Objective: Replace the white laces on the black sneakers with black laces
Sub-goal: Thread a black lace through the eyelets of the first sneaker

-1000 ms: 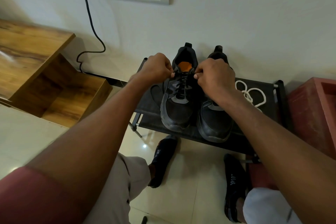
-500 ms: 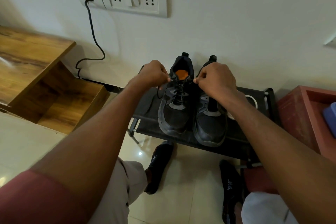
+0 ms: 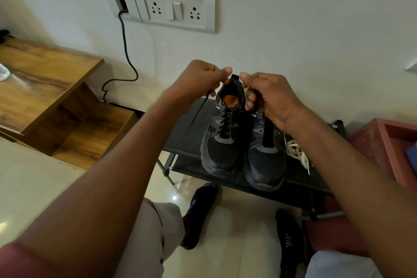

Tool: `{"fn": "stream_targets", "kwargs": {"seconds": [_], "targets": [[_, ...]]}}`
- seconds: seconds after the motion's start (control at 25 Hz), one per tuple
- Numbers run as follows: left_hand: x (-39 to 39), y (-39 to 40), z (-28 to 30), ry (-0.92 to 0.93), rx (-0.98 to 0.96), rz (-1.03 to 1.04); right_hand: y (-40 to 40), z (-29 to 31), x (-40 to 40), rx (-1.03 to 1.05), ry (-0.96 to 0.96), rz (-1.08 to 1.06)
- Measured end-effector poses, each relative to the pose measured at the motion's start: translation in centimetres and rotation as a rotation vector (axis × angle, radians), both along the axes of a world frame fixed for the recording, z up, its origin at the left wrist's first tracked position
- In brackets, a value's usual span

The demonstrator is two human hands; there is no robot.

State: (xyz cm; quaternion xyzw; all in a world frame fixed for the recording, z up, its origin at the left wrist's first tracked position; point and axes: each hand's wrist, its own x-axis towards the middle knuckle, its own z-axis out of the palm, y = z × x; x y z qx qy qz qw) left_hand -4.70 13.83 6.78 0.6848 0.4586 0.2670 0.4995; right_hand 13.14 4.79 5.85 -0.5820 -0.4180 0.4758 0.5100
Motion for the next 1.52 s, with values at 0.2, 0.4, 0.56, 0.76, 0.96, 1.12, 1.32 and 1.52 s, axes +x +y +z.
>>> {"fn": "stream_targets", "kwargs": {"seconds": [0.2, 0.4, 0.56, 0.76, 0.96, 1.12, 1.32, 1.52], "targets": [[0.4, -1.3, 1.5, -0.184, 0.098, 0.021, -0.1, 0.5, 0.0, -0.022, 0.004, 0.059], [-0.1, -0.7, 0.7, -0.104, 0.051, 0.103, 0.1, -0.7, 0.6, -0.084, 0.094, 0.023], [-0.3, -0.8, 0.6, -0.086, 0.043, 0.082, 0.5, -0.2, 0.4, -0.026, 0.142, -0.047], [0.4, -2.4, 3.4, -0.216, 0.194, 0.041, -0.2, 2.5, -0.8, 0.173, -0.033, -0.105], [1.2, -3.5, 7.4, -0.213, 0.426, 0.136, -1.3, 6.3, -1.1, 0.363, -0.581, -0.288], [2.0, -4.3, 8.9, -0.311, 0.373, 0.171, -2.0, 9.1, -1.3, 0.386, -0.54, -0.452], [2.3, -4.8, 9.5, -0.463, 0.262, 0.103, -2.8, 12.7, -1.1, 0.185, 0.037, -0.299], [2.3, -5.1, 11.4, -0.539, 0.292, 0.134, -2.9, 14.3, -0.6, 0.196, 0.035, -0.205]]}}
